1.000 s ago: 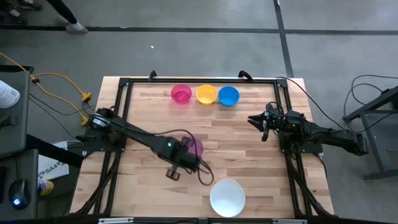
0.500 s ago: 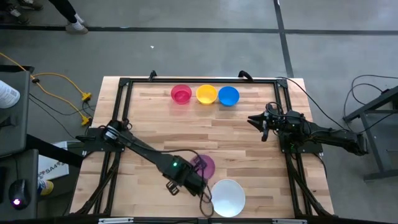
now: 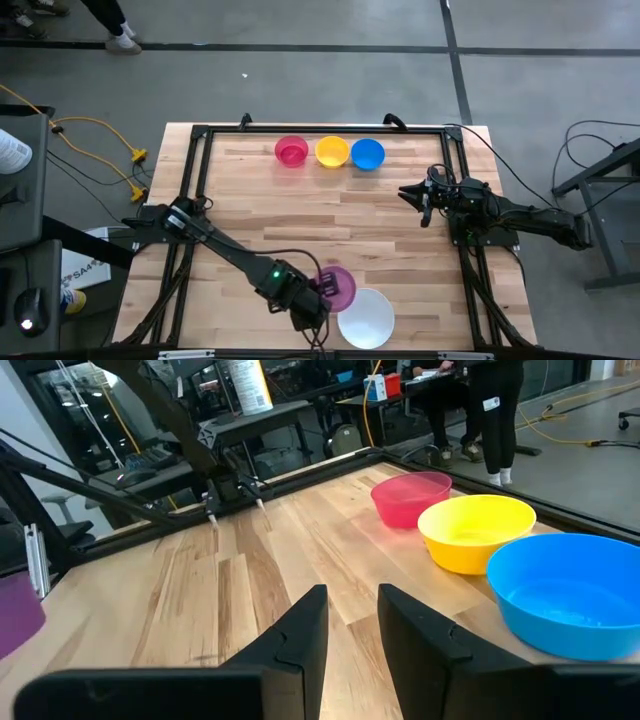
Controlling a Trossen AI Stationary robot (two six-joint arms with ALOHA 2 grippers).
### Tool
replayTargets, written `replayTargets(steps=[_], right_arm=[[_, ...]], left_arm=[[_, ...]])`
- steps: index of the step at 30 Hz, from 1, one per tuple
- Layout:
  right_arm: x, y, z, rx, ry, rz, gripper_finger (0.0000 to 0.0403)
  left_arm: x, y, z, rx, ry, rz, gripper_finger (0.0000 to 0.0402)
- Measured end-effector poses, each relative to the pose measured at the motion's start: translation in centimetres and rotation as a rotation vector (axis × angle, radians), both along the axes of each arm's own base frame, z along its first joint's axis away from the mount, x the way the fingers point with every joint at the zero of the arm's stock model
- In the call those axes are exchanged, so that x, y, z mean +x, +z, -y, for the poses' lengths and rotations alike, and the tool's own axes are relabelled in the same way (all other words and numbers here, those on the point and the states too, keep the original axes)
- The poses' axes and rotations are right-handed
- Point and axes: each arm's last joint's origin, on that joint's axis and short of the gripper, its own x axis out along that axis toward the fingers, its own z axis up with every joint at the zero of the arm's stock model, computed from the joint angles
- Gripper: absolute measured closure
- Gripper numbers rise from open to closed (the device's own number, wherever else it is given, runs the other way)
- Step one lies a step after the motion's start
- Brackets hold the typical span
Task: Nest bowls inside each other
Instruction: Stack the violet bowl on the white bowl
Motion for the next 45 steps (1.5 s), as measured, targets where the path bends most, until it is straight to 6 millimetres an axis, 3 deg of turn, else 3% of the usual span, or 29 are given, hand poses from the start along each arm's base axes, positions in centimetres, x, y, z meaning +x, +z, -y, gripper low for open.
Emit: replayTargets(steps=[8,20,45], right_arm=[[0.0,0.0,0.0,0.0,0.0,0.001,0.0317],[0.0,0.0,0.0,0.0,0.0,0.001,0.0317],[0.0,0.0,0.0,0.0,0.001,0.001,0.0317]], left_arm=[[0.9,0.5,0.5,-0.021,-0.07,0.101,0.0401],[3.2,-0.9,1.5,-0.051,-0.097,0.228,0.0401],[4.4,-3.6,2.6,-0.074,-0.21,0.21,0.0401]])
